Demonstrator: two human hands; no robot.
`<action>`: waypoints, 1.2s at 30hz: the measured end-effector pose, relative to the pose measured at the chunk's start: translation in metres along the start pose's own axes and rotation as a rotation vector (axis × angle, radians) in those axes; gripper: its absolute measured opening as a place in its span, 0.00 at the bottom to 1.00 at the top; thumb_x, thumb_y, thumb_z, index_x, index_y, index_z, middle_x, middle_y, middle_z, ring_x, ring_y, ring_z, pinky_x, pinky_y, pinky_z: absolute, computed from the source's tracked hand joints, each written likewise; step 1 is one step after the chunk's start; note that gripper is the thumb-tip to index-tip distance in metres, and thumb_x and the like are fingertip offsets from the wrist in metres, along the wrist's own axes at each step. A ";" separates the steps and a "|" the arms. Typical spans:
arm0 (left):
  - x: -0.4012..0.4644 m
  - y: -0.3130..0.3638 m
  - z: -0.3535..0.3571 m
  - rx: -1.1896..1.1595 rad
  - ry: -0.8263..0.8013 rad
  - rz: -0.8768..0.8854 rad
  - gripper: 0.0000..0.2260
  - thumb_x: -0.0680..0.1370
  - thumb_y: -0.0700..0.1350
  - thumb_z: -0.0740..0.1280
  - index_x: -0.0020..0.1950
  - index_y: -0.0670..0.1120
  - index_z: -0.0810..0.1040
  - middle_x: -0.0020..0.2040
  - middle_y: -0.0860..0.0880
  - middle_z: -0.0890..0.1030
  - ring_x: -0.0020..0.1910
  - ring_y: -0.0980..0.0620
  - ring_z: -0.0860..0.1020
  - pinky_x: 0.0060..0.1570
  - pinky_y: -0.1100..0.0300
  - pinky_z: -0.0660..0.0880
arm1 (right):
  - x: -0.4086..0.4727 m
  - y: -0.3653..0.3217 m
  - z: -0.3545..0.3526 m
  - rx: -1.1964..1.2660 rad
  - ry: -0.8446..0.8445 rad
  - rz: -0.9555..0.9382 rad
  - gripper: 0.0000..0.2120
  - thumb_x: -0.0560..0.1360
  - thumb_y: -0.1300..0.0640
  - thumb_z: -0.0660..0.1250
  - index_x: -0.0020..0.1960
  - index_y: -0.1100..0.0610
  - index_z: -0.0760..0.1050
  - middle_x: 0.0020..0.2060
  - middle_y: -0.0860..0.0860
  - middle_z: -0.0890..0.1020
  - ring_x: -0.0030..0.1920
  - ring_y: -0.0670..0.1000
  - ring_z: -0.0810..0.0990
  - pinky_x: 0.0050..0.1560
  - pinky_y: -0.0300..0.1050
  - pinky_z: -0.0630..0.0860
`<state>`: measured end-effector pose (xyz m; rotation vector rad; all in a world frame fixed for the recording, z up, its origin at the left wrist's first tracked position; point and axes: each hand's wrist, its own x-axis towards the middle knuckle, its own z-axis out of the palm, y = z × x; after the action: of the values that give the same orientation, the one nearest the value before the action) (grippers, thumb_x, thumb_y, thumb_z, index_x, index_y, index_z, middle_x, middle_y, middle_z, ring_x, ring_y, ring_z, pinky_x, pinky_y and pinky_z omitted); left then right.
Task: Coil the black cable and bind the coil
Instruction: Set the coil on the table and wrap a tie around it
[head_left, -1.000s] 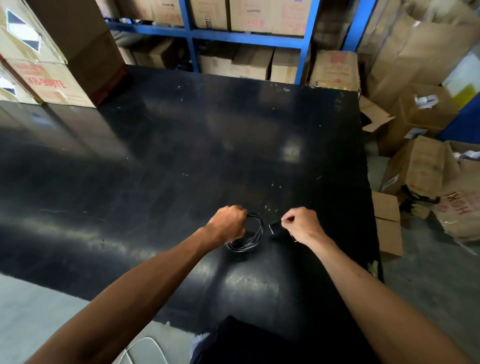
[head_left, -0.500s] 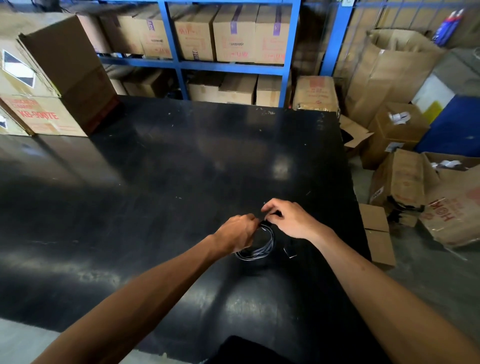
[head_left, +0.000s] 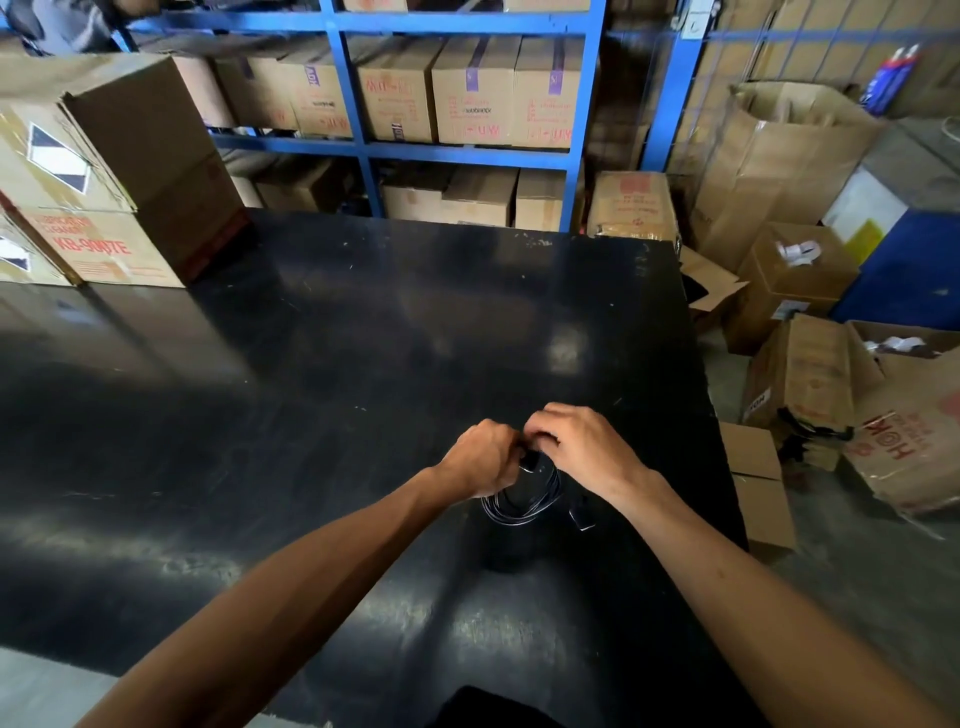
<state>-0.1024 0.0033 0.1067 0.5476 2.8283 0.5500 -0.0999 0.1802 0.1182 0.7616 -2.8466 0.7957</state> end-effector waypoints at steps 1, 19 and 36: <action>0.002 0.000 -0.002 -0.022 -0.009 -0.039 0.12 0.79 0.43 0.60 0.50 0.43 0.84 0.43 0.41 0.84 0.41 0.39 0.82 0.41 0.49 0.80 | -0.002 -0.002 0.000 -0.039 -0.030 -0.059 0.07 0.74 0.70 0.73 0.49 0.61 0.85 0.45 0.55 0.84 0.43 0.59 0.85 0.46 0.55 0.82; 0.015 -0.016 -0.029 -0.848 -0.284 -0.242 0.12 0.79 0.42 0.66 0.37 0.45 0.84 0.34 0.50 0.80 0.34 0.55 0.78 0.37 0.62 0.77 | -0.021 -0.014 -0.007 -0.380 -0.060 -0.235 0.17 0.77 0.53 0.74 0.58 0.66 0.81 0.57 0.55 0.78 0.55 0.51 0.79 0.47 0.45 0.84; -0.002 -0.010 -0.006 -0.759 -0.120 -0.024 0.21 0.81 0.38 0.63 0.75 0.44 0.70 0.54 0.43 0.84 0.51 0.55 0.80 0.55 0.65 0.74 | -0.005 0.001 -0.010 -0.062 0.144 0.282 0.18 0.75 0.64 0.72 0.60 0.56 0.67 0.44 0.50 0.89 0.46 0.59 0.86 0.40 0.47 0.72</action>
<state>-0.1055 -0.0075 0.1082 0.3683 2.2535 1.4240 -0.0963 0.1884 0.1247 0.2851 -2.8660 0.7548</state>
